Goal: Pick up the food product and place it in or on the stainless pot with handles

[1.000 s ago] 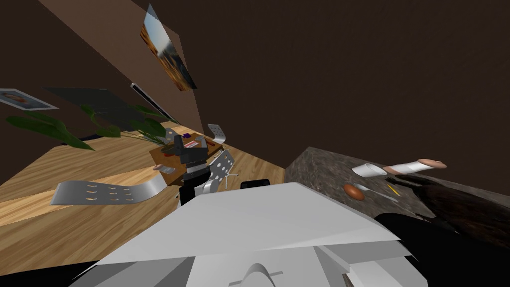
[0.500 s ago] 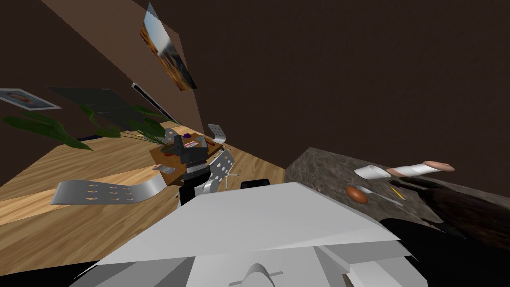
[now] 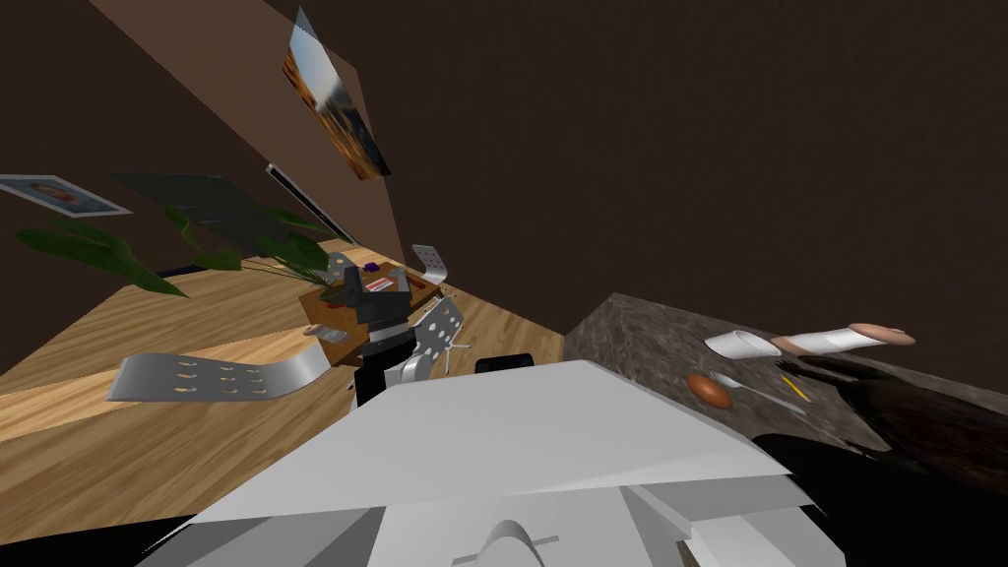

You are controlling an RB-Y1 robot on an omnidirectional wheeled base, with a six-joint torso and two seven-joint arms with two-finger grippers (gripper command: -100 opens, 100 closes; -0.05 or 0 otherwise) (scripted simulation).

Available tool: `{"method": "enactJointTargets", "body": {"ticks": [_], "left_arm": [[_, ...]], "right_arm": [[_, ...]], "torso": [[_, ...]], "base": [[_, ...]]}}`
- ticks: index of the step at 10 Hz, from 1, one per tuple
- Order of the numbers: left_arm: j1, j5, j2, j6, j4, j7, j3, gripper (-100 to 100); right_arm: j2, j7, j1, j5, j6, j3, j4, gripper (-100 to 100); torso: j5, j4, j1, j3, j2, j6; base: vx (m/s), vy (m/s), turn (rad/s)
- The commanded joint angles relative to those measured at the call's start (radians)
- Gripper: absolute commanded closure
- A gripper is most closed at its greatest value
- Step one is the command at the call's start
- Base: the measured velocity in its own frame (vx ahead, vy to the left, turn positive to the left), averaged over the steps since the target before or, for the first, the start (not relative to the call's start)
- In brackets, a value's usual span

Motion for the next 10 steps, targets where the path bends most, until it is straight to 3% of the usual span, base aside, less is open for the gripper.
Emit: {"method": "enactJointTargets", "body": {"ticks": [1, 2, 3, 4, 7, 8, 9, 10], "left_arm": [[0.0, 0.0, 0.0, 0.0, 0.0, 0.0, 0.0, 0], [0.0, 0.0, 0.0, 0.0, 0.0, 0.0, 0.0, 0], [0.0, 0.0, 0.0, 0.0, 0.0, 0.0, 0.0, 0], [0.0, 0.0, 0.0, 0.0, 0.0, 0.0, 0.0, 0], [0.0, 0.0, 0.0, 0.0, 0.0, 0.0, 0.0, 0], [0.0, 0.0, 0.0, 0.0, 0.0, 0.0, 0.0, 0], [0.0, 0.0, 0.0, 0.0, 0.0, 0.0, 0.0, 0], [0.0, 0.0, 0.0, 0.0, 0.0, 0.0, 0.0, 0]], "right_arm": [[-0.004, 0.018, -0.05, 0.021, -0.043, 0.015, 0.05, -100], [-0.004, 0.018, -0.057, 0.021, -0.043, 0.015, 0.052, -100], [-0.004, 0.018, -0.065, 0.021, -0.043, 0.015, 0.097, -100], [-0.004, 0.018, -0.035, 0.021, -0.043, 0.015, 0.028, -100], [-0.004, 0.018, -0.065, 0.021, -0.043, 0.015, 0.092, -100], [-0.003, 0.022, -0.072, 0.023, -0.045, 0.018, 0.088, -100], [-0.003, 0.024, -0.074, 0.023, -0.048, 0.019, 0.094, 0], [-0.003, 0.024, -0.074, 0.023, -0.048, 0.018, 0.093, 0]], "torso": [[0.0, 0.0, 0.0, 0.0, 0.0, 0.0], [0.0, 0.0, 0.0, 0.0, 0.0, 0.0], [0.0, 0.0, 0.0, 0.0, 0.001, 0.0], [0.001, 0.0, 0.001, 0.001, 0.001, 0.0], [0.0, 0.0, 0.001, 0.001, 0.002, 0.0], [0.0, 0.0, 0.001, 0.001, 0.002, 0.0], [0.0, 0.0, 0.001, 0.001, 0.002, 0.0], [0.0, 0.0, 0.001, 0.001, 0.002, 0.0]], "base": [[0.023, -0.017, -0.014], [0.008, -0.003, 0.015], [-0.002, 0.004, 0.022], [0.0, 0.0, 0.0], [0.0, 0.0, 0.0], [0.0, 0.0, 0.0], [0.0, 0.0, 0.0], [0.0, 0.0, 0.0]]}}
